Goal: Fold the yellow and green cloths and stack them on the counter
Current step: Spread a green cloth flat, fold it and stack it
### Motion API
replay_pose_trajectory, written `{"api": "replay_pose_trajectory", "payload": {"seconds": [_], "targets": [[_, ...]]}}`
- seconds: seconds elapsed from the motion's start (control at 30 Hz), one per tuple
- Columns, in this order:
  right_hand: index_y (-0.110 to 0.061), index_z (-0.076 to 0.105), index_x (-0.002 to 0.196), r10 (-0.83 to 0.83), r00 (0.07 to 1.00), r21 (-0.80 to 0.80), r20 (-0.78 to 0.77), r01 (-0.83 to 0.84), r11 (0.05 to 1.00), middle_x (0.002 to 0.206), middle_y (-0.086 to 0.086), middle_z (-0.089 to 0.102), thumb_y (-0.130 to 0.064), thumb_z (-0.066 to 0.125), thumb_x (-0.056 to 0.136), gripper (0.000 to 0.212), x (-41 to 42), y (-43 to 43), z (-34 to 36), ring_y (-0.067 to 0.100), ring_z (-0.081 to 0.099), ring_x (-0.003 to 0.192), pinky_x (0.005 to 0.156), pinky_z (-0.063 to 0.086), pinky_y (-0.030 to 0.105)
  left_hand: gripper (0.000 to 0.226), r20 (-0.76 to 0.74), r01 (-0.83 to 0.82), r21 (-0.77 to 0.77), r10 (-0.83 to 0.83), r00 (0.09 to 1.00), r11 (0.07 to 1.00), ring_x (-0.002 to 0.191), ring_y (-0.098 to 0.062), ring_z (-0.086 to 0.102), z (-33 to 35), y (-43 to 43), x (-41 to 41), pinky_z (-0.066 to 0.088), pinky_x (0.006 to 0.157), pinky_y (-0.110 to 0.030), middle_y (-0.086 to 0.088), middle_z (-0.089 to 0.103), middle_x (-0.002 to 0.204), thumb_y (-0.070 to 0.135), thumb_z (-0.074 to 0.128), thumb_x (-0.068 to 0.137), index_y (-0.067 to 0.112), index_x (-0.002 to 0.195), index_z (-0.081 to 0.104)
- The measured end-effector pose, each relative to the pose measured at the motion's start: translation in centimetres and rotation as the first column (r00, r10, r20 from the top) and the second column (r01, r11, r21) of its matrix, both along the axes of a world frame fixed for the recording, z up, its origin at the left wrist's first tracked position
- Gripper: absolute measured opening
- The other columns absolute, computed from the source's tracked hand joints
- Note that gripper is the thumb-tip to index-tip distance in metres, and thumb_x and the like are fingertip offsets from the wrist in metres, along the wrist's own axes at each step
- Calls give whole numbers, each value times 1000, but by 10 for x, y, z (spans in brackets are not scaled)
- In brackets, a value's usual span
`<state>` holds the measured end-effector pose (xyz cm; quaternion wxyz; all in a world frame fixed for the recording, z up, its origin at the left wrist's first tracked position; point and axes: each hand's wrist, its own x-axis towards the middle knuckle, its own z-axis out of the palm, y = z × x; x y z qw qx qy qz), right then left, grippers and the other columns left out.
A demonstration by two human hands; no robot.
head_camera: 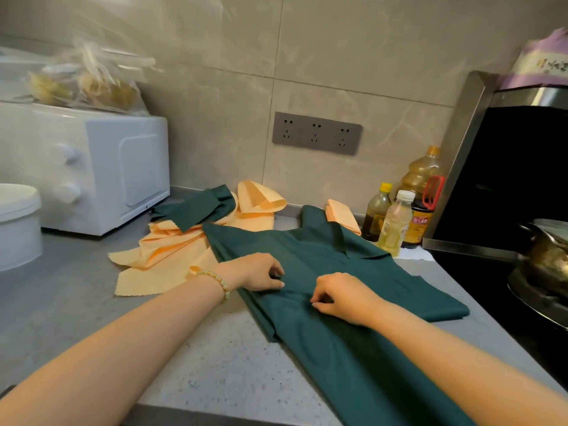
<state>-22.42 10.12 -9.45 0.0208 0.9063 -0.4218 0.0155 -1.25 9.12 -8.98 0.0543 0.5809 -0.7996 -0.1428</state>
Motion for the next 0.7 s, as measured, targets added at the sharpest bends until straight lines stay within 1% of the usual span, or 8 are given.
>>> {"api": "replay_pose_trajectory", "payload": {"seconds": [0.1,0.2,0.3,0.37,0.43,0.5,0.6,0.7], "targets": [[-21,69,109,21,996,-67,-91,-27,997,108,-4,64,-28,48,94,27,2,1,4,19,59,97,85,48,35,52,-97,4,-17,-6,995,1000,118,-13,55,-1,4,2,41,99,-23,2,59,131,49,55,91,15,130,58],[-20,69,106,48,991,-245,-129,-78,966,105,-3,63,-28,44,95,29,3,-3,25,19,60,93,76,48,32,54,-213,-2,-85,-16,977,996,117,-10,55,6,5,6,40,98,-21,6,60,129,56,52,89,19,128,60],[-20,72,86,91,996,-502,-4,-81,861,85,-4,66,-26,54,89,20,6,-8,61,17,64,76,60,41,21,54,-387,-45,-172,-26,922,984,116,-8,53,20,9,10,38,97,-22,10,59,126,60,50,88,25,127,60],[-18,73,76,173,977,-594,127,-65,802,74,-2,67,-21,61,82,14,12,-10,90,22,65,65,55,40,21,51,-476,-62,-213,-48,878,975,112,-5,50,36,12,11,37,94,-22,13,58,121,59,53,86,28,126,59],[-14,73,82,193,966,-600,174,-52,799,80,3,68,-18,60,86,13,27,-14,123,26,65,72,58,45,30,47,-508,-79,-286,-81,857,955,103,-7,56,56,10,17,43,89,-26,12,63,112,57,57,85,28,120,63],[-13,71,96,147,966,-563,211,-2,826,95,3,68,-21,55,93,19,44,-19,151,23,60,84,71,49,37,40,-517,-123,-351,-82,852,928,90,-16,64,75,4,26,52,80,-34,2,70,98,51,62,85,19,108,69],[-10,69,101,93,928,-459,362,91,884,97,3,68,-19,51,95,21,70,-36,178,15,58,81,83,52,40,24,-488,-246,-444,-3,873,862,77,-20,64,105,-12,45,50,66,-34,-3,68,77,35,64,88,12,85,68],[-6,67,94,62,759,-282,648,164,945,89,9,67,-14,52,94,17,104,-66,186,24,65,80,78,55,43,10,-532,-424,-545,93,842,723,78,-21,61,132,-27,69,46,65,-31,1,64,73,27,65,88,21,81,68]]}}
